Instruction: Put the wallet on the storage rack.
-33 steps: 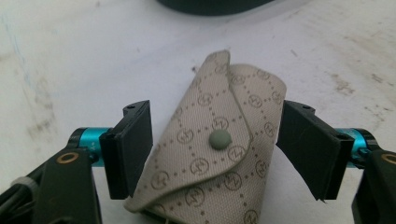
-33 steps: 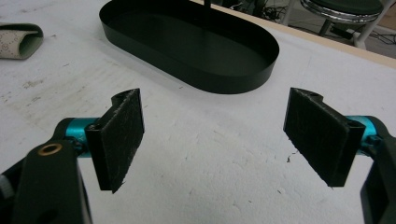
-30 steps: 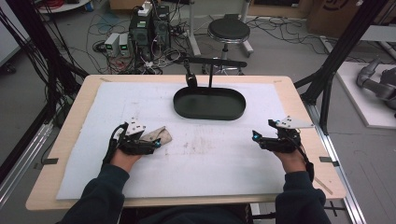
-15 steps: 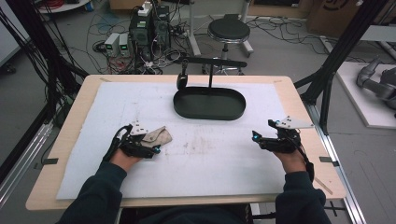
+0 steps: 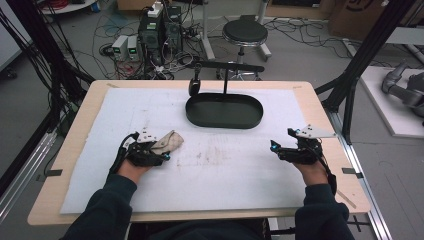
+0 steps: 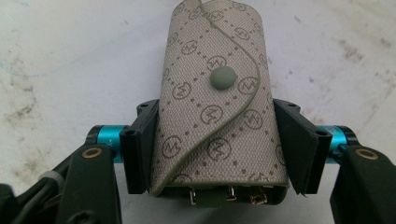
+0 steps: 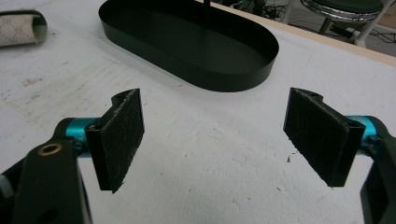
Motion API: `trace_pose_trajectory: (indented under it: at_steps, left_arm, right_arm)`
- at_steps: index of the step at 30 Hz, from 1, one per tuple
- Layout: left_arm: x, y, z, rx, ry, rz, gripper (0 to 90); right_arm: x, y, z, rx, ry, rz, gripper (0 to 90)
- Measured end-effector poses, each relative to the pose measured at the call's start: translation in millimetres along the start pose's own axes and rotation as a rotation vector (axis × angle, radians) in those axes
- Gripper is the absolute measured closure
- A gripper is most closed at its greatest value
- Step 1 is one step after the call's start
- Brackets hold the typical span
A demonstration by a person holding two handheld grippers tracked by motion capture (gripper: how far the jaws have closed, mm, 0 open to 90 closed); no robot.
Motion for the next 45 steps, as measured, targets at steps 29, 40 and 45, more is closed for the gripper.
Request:
trace_pose_trajectory:
  at_steps: [29, 40, 45]
  left_arm:
    - [-159.9, 11.8, 2.1, 0.082, 0.052, 0.233, 37.3]
    - [-174.6, 68.7, 24.3, 0.098, 0.089, 0.161, 37.4]
    - [-175.5, 95.9, 35.7, 0.086, 0.121, 0.119, 37.3]
  right_arm:
    - [-2.7, -4.6, 4.7, -0.002, 0.009, 0.028, 20.7]
    - [-2.7, -7.5, 6.2, 0.0, 0.017, 0.04, 20.7]
    - [-1.8, -9.2, 7.4, 0.004, 0.022, 0.04, 20.7]
Point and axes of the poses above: each handheld gripper's, and its own axes: y roughly forward along the jaws, x roughly out of its underside, z roughly to its right, the point moved 3 cm from there along y, roughly forward along the jaws, and after that the axes turned 11 degrees about -x, right-handed, at the moved point
